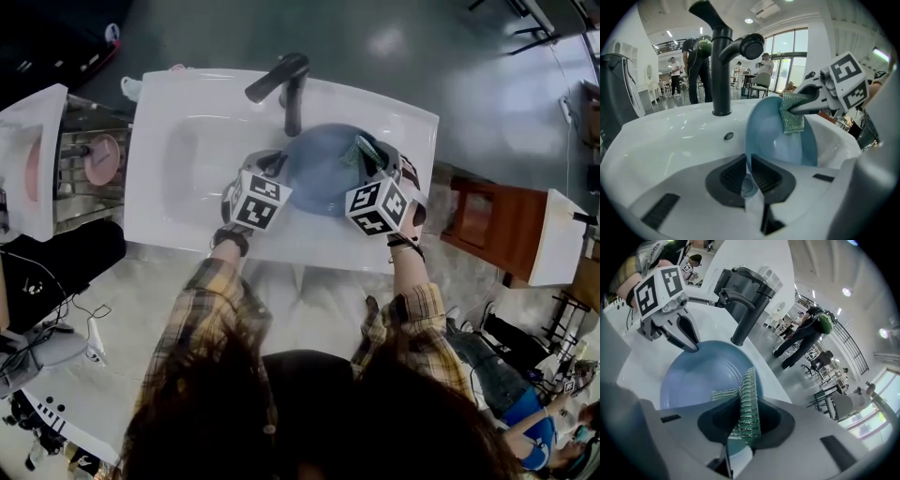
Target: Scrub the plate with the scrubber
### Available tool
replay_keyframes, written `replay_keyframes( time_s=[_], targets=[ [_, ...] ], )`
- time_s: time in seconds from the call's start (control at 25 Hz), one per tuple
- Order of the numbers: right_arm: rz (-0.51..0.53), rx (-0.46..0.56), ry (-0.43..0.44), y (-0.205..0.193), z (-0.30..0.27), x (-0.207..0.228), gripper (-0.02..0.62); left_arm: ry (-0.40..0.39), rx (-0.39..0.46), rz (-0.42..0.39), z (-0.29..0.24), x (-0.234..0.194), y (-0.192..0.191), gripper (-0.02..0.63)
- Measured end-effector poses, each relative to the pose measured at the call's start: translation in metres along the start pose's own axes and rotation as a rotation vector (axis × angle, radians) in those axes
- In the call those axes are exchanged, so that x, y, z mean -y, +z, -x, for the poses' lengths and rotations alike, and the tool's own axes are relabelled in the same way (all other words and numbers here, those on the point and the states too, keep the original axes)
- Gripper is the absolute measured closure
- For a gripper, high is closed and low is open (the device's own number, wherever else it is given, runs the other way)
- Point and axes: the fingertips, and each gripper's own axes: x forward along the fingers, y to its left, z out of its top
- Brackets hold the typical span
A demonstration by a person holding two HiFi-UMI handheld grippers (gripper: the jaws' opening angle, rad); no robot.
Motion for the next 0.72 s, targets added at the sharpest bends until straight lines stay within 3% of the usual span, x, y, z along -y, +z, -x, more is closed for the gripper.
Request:
replay_keyframes(
  time_s=[0.44,0.72],
  targets=[
    [-0.014,0.129,0.039,0.064,-0.021,-0.030,0.508,0.003,-0.003,0.014,-0.004,-0.002,-0.002,0.578],
    [-0.035,0.122,0.152,0.058,-0.021,-0.079,0.511,0.010,-0.020,0.006,-0.006,-0.001,-0.007,0.578]
  ],
)
